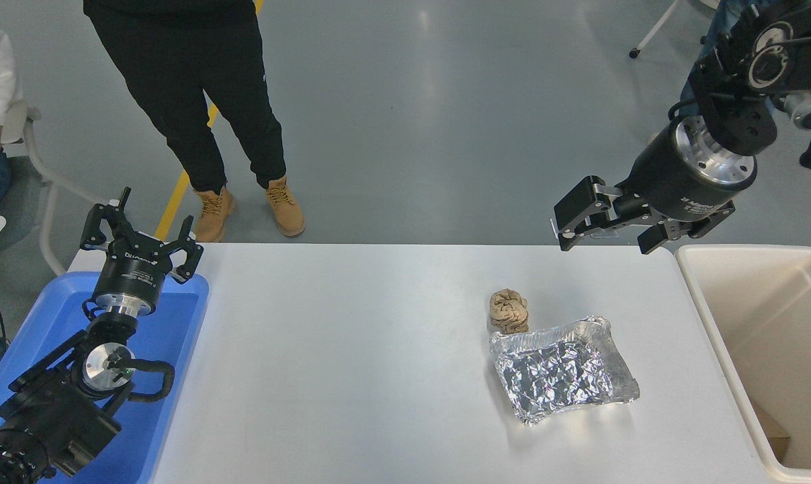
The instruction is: Pick up foil plate and place in dustbin
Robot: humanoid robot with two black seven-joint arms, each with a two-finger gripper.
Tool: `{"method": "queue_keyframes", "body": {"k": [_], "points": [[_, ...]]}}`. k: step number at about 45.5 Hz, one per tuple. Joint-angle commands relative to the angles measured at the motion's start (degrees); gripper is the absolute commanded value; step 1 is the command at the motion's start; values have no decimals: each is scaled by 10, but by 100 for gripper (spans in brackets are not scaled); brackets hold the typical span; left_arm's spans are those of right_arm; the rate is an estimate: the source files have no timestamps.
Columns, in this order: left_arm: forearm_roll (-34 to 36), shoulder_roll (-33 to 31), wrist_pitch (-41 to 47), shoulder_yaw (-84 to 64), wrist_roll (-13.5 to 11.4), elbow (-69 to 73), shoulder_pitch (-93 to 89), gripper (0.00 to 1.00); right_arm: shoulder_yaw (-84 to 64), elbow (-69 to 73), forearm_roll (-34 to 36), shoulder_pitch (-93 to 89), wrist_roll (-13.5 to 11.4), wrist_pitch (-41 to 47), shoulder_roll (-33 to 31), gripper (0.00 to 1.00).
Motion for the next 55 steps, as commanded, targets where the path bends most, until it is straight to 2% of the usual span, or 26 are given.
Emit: {"method": "queue_keyframes", "body": {"k": [1, 33, 55], "points": [[0, 0, 0, 0, 0, 0, 0, 99, -1, -1, 0, -2, 0, 0, 0, 100], [0, 0, 0, 0, -1, 0, 0, 99, -5, -19, -4, -15, 0, -3, 1, 100], [0, 0, 0, 0, -1, -1, 0, 99, 5, -46, 1, -67, 0, -13, -44, 100]]}}
